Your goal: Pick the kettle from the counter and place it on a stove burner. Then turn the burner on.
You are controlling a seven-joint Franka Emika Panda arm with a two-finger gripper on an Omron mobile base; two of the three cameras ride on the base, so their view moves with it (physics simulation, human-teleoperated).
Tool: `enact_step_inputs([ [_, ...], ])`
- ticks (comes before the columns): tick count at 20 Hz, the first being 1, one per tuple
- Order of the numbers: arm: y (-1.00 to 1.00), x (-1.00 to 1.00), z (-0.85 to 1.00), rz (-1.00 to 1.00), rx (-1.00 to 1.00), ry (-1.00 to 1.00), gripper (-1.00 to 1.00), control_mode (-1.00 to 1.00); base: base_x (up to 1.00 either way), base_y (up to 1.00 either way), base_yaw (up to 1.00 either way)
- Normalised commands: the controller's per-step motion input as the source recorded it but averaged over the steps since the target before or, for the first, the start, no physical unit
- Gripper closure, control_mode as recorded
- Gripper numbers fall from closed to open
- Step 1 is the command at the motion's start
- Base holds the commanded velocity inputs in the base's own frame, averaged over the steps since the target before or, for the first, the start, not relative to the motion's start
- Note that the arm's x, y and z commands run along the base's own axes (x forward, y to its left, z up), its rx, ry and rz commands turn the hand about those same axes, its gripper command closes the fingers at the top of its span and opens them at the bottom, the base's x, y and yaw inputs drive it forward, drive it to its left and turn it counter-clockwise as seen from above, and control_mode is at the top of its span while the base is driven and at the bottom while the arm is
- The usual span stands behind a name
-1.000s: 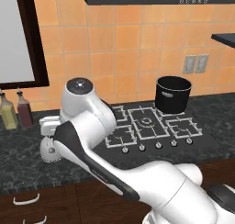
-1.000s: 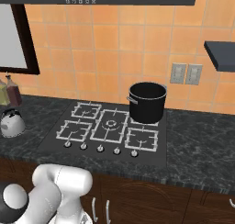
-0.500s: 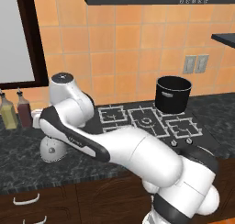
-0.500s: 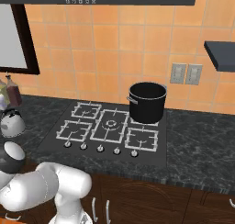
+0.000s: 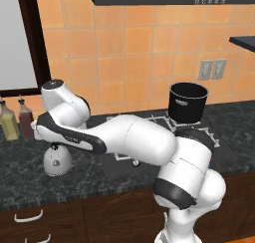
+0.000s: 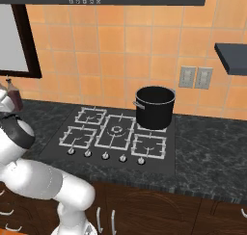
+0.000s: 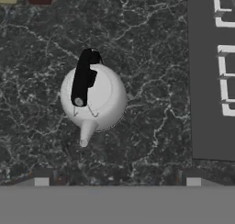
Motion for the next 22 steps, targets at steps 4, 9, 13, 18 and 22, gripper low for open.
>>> enact_step_inputs([
  [4,0.35,0.28,-0.36,0.0,-0.08,0.05,-1.0,-1.0,0.0,0.0,0.0],
  [9,0.28,0.26,-0.28,0.0,0.0,0.03,-1.0,-1.0,0.0,0.0,0.0],
  [13,0.14,0.27,-0.19,0.0,-0.02,0.0,-1.0,-1.0,0.0,0.0,0.0],
  [18,0.02,0.25,-0.26,0.0,-0.05,0.0,-1.0,-1.0,0.0,0.0,0.0],
  [22,0.04,0.3,-0.21,0.0,-0.02,0.0,-1.0,-1.0,0.0,0.0,0.0],
])
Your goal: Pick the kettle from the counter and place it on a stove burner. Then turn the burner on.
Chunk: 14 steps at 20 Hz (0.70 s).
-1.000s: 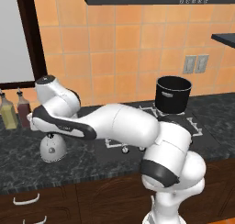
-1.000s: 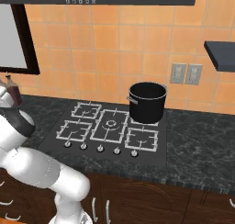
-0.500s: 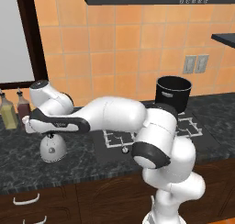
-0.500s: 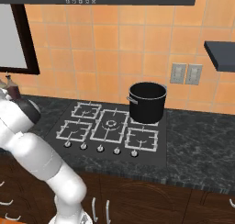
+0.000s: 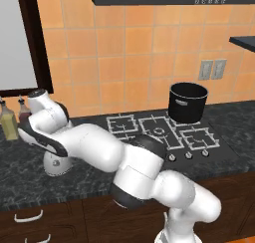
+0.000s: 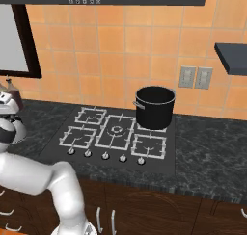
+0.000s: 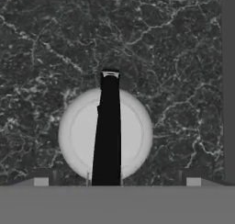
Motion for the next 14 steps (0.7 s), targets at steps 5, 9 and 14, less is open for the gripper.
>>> enact_step_inputs([
  [5,0.16,0.29,-0.16,0.0,0.0,0.0,-1.0,-1.0,0.0,0.0,0.0],
  [9,0.02,0.04,-0.44,0.0,-0.04,0.0,-1.0,-1.0,0.0,0.0,0.0],
  [14,0.0,0.0,-0.38,0.0,-0.06,0.0,1.0,-1.0,0.0,0.0,0.0],
])
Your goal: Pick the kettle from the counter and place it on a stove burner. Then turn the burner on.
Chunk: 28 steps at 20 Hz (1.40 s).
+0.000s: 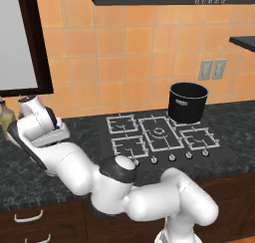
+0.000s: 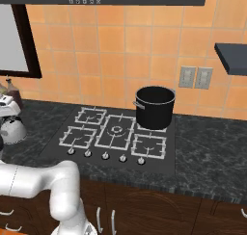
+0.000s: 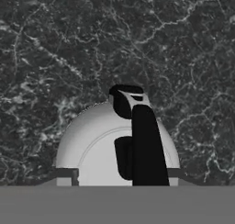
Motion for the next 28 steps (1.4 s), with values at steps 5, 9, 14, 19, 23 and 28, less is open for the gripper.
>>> enact_step_inputs([
  [5,-0.24,-0.03,-0.03,0.0,-0.01,-0.07,1.0,-1.0,0.0,0.0,0.0],
  [9,-0.86,-0.13,0.09,0.0,0.03,-0.26,1.0,-1.0,0.0,0.0,0.0],
  [14,-1.0,-0.01,0.25,-0.02,0.09,-0.34,1.0,-1.0,0.0,0.0,0.0],
  [19,-1.0,0.0,0.16,-0.01,0.15,-0.36,1.0,-1.0,0.0,0.0,0.0],
  [23,-1.0,0.0,0.13,-0.01,0.17,-0.3,1.0,-1.0,0.0,0.0,0.0],
  [28,-1.0,0.13,0.27,-0.03,0.24,-0.13,1.0,-1.0,0.0,0.0,0.0],
])
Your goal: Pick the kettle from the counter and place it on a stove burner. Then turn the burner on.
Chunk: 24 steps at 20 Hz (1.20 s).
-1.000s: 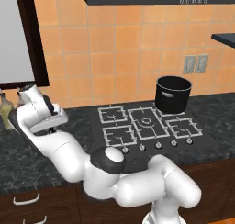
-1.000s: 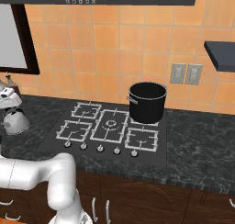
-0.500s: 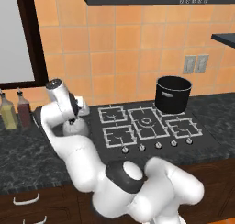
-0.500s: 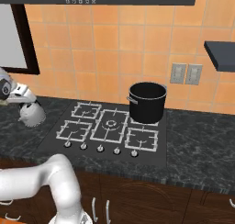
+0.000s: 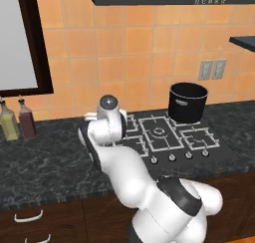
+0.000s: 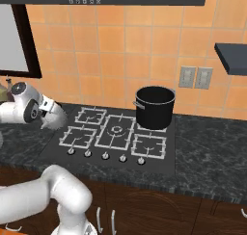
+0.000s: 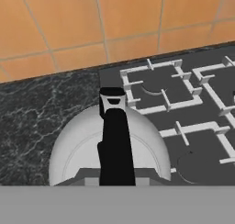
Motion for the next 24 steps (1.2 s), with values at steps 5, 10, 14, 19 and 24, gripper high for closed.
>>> enact_step_inputs([
  [5,-1.0,0.4,0.26,-0.05,0.24,0.08,1.0,-1.0,0.0,0.0,0.0],
  [10,-0.73,0.47,0.08,-0.15,0.1,0.3,1.0,-1.0,0.0,0.0,0.0],
  [14,-0.02,0.03,-0.04,-0.04,0.0,0.07,1.0,-1.0,0.0,0.0,0.0],
  [19,0.14,0.03,-0.13,0.0,-0.05,0.07,1.0,-1.0,0.0,0.0,0.0],
  [24,-0.03,0.01,-0.36,0.0,-0.09,0.16,1.0,-1.0,0.0,0.0,0.0],
])
